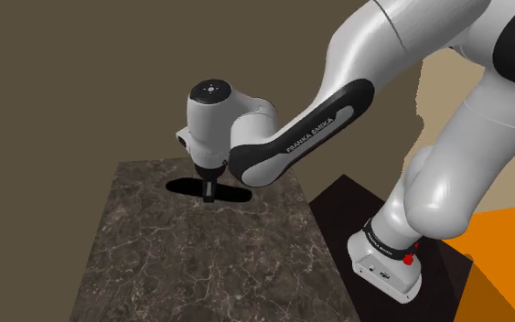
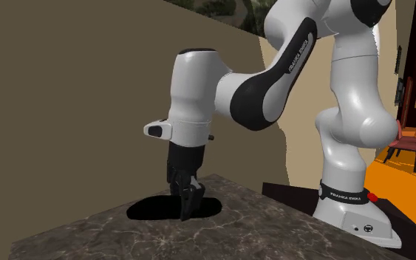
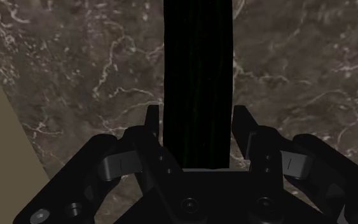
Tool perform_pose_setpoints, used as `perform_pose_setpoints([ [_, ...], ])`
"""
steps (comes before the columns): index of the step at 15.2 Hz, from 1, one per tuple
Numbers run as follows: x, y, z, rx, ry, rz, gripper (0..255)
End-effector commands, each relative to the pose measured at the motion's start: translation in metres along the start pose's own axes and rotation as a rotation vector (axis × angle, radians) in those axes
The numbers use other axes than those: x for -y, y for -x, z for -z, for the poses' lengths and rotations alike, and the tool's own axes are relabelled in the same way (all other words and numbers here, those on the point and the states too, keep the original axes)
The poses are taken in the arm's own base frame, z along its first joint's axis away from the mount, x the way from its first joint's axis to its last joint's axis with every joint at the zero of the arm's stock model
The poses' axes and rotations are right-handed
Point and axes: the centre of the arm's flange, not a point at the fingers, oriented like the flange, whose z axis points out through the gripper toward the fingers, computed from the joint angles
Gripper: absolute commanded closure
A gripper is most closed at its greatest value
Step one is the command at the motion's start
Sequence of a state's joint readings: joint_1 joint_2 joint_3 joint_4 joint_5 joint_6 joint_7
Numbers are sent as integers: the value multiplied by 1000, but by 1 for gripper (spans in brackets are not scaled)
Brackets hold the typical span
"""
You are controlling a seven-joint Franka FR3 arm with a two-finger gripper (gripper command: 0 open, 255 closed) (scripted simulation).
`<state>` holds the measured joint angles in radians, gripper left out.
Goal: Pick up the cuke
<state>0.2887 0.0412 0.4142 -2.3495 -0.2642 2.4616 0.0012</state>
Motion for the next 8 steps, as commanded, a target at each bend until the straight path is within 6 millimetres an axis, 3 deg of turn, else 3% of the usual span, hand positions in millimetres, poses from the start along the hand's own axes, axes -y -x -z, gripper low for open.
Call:
perform_pose_setpoints([
  [1, -1, -1, 11, 0, 0, 0, 255],
  [6, -5, -3, 37, 0, 0, 0, 255],
  [8, -5, -3, 38, 0, 0, 0, 255],
])
